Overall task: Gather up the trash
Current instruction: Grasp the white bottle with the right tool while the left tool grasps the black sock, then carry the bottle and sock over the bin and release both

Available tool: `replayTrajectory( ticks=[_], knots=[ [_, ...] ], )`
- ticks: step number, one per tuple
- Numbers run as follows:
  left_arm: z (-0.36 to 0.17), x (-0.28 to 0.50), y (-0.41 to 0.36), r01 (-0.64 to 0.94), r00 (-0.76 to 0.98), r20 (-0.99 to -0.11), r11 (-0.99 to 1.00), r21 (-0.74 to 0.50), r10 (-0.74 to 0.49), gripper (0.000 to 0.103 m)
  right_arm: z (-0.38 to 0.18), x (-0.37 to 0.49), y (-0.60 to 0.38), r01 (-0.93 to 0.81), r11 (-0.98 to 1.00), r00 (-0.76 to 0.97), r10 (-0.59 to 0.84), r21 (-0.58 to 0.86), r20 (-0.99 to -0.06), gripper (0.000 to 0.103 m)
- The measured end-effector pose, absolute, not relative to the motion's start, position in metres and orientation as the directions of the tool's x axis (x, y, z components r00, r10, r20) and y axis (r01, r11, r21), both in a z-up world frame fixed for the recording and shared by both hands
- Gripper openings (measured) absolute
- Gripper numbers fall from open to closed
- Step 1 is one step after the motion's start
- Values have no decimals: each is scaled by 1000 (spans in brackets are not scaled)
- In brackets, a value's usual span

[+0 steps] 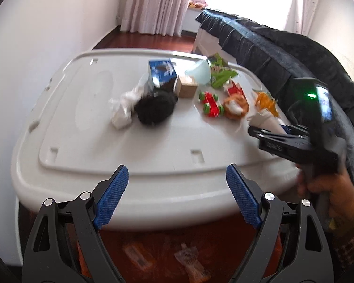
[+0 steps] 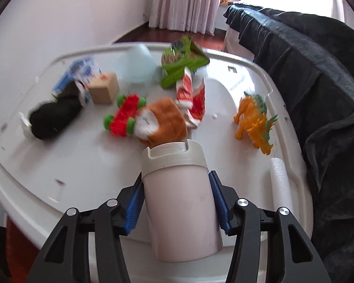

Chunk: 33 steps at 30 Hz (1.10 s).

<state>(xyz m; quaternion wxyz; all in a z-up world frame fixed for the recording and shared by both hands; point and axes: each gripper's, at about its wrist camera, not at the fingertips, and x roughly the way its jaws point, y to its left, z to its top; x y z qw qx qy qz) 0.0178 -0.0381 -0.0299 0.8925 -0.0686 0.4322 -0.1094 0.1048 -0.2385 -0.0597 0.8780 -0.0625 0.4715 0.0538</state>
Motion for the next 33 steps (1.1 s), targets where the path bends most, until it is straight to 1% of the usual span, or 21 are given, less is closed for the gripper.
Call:
replayTrajectory(
  ticks=[3, 5, 6, 9, 10, 15, 19, 22, 25, 27, 29, 30, 33],
  knots=[
    [-30, 36, -29, 162, 628, -733, 966, -204, -260, 83, -41, 99, -232, -172, 983, 587, 47, -68, -808, 52],
    [-34, 51, -16, 129, 643, -737, 978, -163, -207, 83, -29, 95, -231, -181, 982, 606, 72, -50, -792, 52],
    [-35, 57, -10, 114, 642, -741, 980, -162, -197, 83, -25, 95, -231, -182, 982, 611, 82, -39, -787, 52],
    [-38, 73, 0, 135, 631, -739, 971, -196, -237, 83, -20, 96, -229, -190, 982, 614, 107, -14, -782, 52],
    [-38, 78, -2, 164, 624, -737, 966, -199, -258, 83, -18, 95, -228, -191, 982, 619, 108, -16, -778, 52],
    [-41, 103, -27, 298, 598, -732, 939, -175, -326, 83, -16, 97, -227, -196, 980, 619, 118, -8, -777, 52],
    [-52, 119, -44, 343, 574, -748, 927, -150, -333, 83, -16, 97, -228, -196, 981, 616, 122, -2, -779, 52],
    [-61, 129, -48, 326, 583, -759, 939, -110, -291, 83, -15, 97, -228, -196, 981, 621, 120, -5, -775, 52],
    [-68, 140, -45, 287, 582, -768, 951, -113, -267, 82, -14, 96, -228, -199, 980, 622, 126, 0, -773, 52],
    [-73, 146, -46, 269, 586, -774, 959, -93, -239, 78, -14, 96, -227, -203, 979, 622, 128, -1, -773, 52],
    [-76, 148, -49, 261, 590, -780, 964, -58, -207, 65, -14, 95, -226, -207, 978, 622, 131, -1, -772, 52],
    [-77, 150, -50, 258, 585, -786, 965, -53, -200, 50, -13, 95, -225, -210, 978, 623, 133, 0, -771, 52],
    [-78, 153, -44, 221, 571, -794, 970, -98, -210, 45, -11, 94, -225, -210, 978, 626, 136, 2, -768, 52]
  ],
)
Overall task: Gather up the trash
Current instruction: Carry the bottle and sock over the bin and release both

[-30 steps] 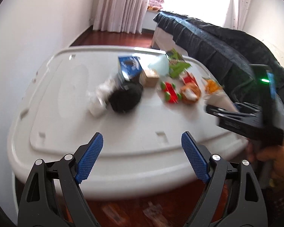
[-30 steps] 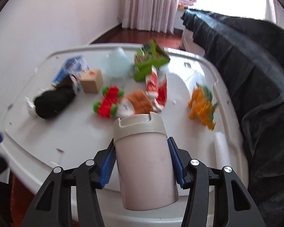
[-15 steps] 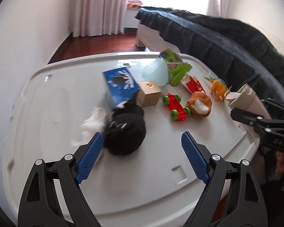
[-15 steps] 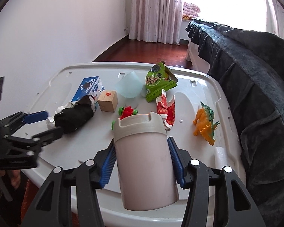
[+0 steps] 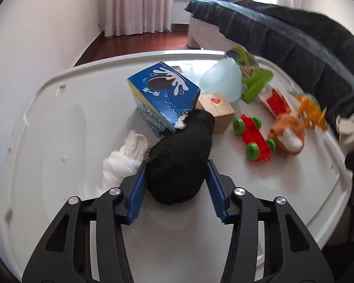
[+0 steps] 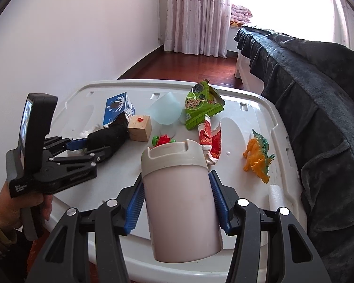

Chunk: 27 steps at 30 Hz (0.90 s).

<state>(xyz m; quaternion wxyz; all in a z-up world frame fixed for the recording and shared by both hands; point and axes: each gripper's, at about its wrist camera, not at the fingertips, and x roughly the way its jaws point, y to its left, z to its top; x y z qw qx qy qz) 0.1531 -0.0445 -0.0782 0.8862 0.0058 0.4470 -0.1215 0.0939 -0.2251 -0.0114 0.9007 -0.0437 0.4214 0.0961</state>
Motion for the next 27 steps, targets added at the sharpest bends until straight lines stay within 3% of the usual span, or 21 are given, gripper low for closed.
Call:
replayTrajectory(
  ticks=[27],
  knots=[
    [-51, 53, -31, 181, 588, -774, 971, -157, -235, 43, -1, 63, -207, -231, 973, 654, 142, -18, -743, 52]
  ],
)
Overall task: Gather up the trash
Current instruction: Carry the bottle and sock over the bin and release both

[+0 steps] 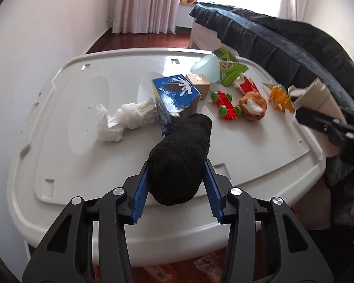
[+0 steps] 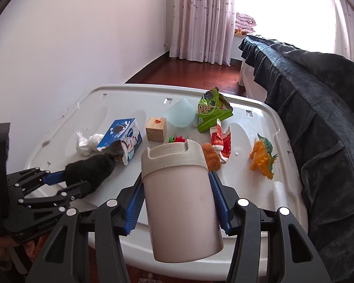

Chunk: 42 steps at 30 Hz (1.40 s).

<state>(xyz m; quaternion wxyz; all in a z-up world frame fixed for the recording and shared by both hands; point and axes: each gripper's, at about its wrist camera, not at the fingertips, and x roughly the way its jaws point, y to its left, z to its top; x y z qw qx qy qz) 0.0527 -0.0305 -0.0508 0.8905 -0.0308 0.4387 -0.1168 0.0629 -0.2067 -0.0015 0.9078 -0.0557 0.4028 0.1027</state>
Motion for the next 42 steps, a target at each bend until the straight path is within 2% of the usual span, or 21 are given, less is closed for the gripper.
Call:
replayTrajectory(
  ticks=[13, 22, 32, 35, 37, 38, 39, 40, 42],
  knots=[
    [-19, -28, -28, 213, 595, -760, 963, -163, -261, 43, 4, -5, -199, -234, 972, 634, 175, 29, -753, 52],
    [-39, -91, -29, 209, 538, -796, 958, -194, -278, 43, -35, -76, -185, -232, 971, 520, 170, 53, -837, 52],
    [-67, -105, -26, 141, 458, -853, 968, -210, -252, 43, -74, -103, -178, -202, 979, 419, 119, 35, -900, 52],
    [-72, -107, -26, 125, 438, -861, 966, -226, -258, 48, -82, -107, -177, -201, 979, 384, 112, 35, -917, 53],
    [-73, -108, -25, 106, 430, -868, 969, -225, -249, 63, -86, -109, -178, -189, 981, 376, 112, 43, -920, 61],
    [-71, -108, -24, 96, 434, -868, 971, -221, -241, 67, -84, -109, -180, -175, 984, 386, 104, 38, -917, 68],
    [-71, -108, -23, 89, 438, -868, 972, -215, -232, 74, -83, -109, -181, -169, 985, 393, 101, 36, -914, 70],
    [-69, -108, -22, 79, 446, -868, 976, -204, -217, 78, -81, -109, -183, -162, 986, 404, 99, 35, -910, 70],
    [-66, -108, -20, 67, 462, -865, 980, -189, -199, 80, -77, -108, -187, -149, 988, 423, 96, 35, -901, 72]
  ],
)
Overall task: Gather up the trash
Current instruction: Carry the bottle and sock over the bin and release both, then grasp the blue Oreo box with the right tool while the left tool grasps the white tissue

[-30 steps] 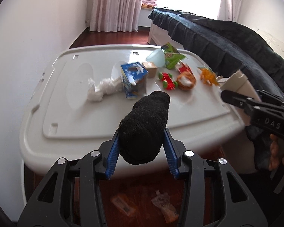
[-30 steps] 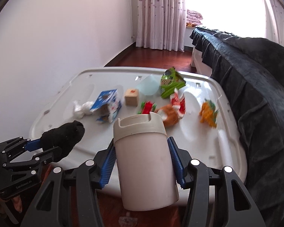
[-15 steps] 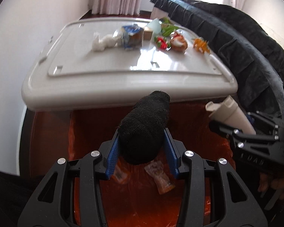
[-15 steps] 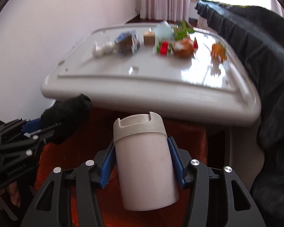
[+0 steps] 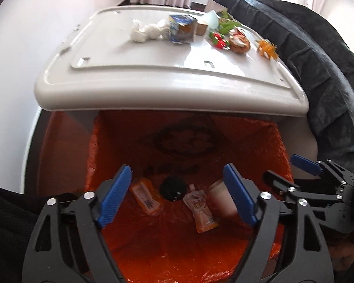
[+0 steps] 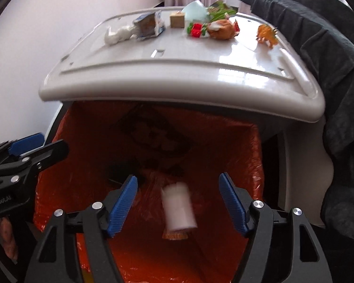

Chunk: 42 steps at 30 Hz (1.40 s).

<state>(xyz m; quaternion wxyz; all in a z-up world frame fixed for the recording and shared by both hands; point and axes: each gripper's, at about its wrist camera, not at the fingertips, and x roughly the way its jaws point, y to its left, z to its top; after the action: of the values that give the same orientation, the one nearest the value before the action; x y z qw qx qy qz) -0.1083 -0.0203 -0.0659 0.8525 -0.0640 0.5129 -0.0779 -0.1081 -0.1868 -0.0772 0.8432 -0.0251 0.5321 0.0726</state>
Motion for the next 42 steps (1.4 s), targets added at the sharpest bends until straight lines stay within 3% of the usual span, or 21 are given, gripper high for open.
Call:
replayTrajectory(
  ticks=[14, 23, 33, 42],
  knots=[
    [-41, -96, -10, 56, 563, -817, 992, -117, -128, 80, -53, -89, -184, -154, 988, 496, 87, 11, -864, 79],
    [-3, -60, 26, -40, 675, -736, 993, -111, -55, 80, 6, 3, -145, -201, 980, 661, 135, -1, -738, 83],
    [4, -39, 41, -58, 711, -703, 994, -94, -25, 81, -34, 116, -81, -217, 976, 629, 125, -19, -767, 82],
    [-12, -31, 54, -70, 684, -728, 989, -130, -47, 80, -66, 160, -70, -206, 976, 575, 63, -70, -816, 67]
  ],
)
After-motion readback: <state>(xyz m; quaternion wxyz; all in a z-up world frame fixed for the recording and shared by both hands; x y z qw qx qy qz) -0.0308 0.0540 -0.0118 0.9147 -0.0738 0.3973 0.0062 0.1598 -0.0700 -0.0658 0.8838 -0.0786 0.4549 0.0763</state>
